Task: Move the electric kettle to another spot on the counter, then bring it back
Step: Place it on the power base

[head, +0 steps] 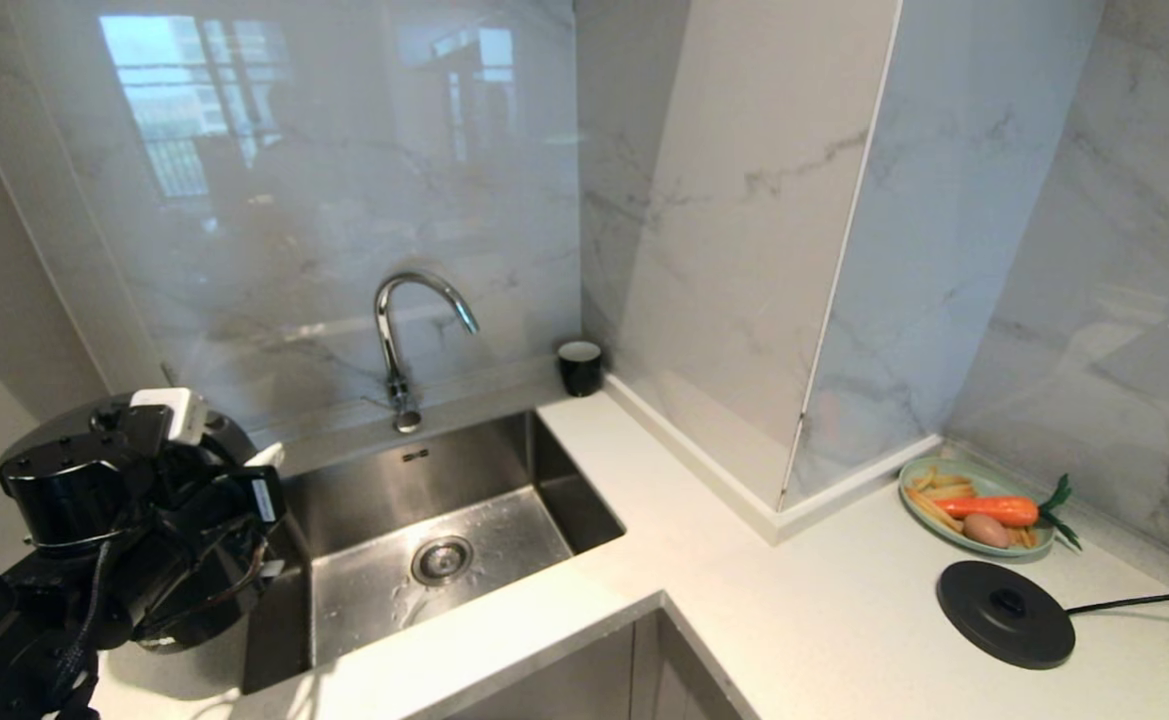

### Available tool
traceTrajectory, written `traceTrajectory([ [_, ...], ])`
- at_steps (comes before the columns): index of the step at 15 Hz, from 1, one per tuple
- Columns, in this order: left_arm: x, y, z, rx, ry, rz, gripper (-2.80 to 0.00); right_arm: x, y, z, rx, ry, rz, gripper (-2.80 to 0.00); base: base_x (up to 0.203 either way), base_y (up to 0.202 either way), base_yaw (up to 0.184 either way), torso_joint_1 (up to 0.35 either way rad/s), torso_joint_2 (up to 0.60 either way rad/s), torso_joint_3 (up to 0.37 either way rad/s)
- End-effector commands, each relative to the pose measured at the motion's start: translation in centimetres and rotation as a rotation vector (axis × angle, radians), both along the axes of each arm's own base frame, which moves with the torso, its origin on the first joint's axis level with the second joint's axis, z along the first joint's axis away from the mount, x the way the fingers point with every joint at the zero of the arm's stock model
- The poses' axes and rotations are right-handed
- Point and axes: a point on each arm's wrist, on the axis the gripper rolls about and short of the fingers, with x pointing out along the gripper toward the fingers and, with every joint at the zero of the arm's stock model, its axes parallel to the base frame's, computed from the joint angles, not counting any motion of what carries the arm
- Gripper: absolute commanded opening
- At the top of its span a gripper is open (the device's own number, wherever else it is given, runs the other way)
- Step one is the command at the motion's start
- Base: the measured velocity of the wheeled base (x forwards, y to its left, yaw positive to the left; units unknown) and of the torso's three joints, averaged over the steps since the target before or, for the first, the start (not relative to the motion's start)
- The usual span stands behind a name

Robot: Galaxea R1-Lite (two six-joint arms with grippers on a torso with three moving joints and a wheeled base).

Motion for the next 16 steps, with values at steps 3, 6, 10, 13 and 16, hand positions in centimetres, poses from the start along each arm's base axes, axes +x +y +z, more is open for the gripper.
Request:
traceTrajectory([
  [3, 0.01, -0.02, 0.11, 0.000, -0.009, 0.000, -2.80, 0.00, 0.00, 0.00, 0.000, 0.000, 0.000, -2.80, 0.000, 0.000, 0.000, 0.000, 0.00, 0.000],
  [6, -0.11, -0.03, 0.22, 0.000, -0.012, 0.000, -2.80, 0.00, 0.00, 0.00, 0.000, 0.000, 0.000, -2.80, 0.000, 0.000, 0.000, 0.000, 0.00, 0.000],
  [10, -0.11, -0.03, 0.22, 0.000, -0.012, 0.000, -2.80, 0.00, 0.00, 0.00, 0.000, 0.000, 0.000, -2.80, 0.000, 0.000, 0.000, 0.000, 0.00, 0.000],
  [13, -0.13, -0.03, 0.20, 0.000, -0.011, 0.000, -2.80, 0.01, 0.00, 0.00, 0.000, 0.001, 0.000, -2.80, 0.000, 0.000, 0.000, 0.000, 0.00, 0.000],
  [16, -0.16, -0.03, 0.17, 0.000, -0.009, 0.000, -2.80, 0.01, 0.00, 0.00, 0.000, 0.001, 0.000, -2.80, 0.000, 0.000, 0.000, 0.000, 0.00, 0.000],
])
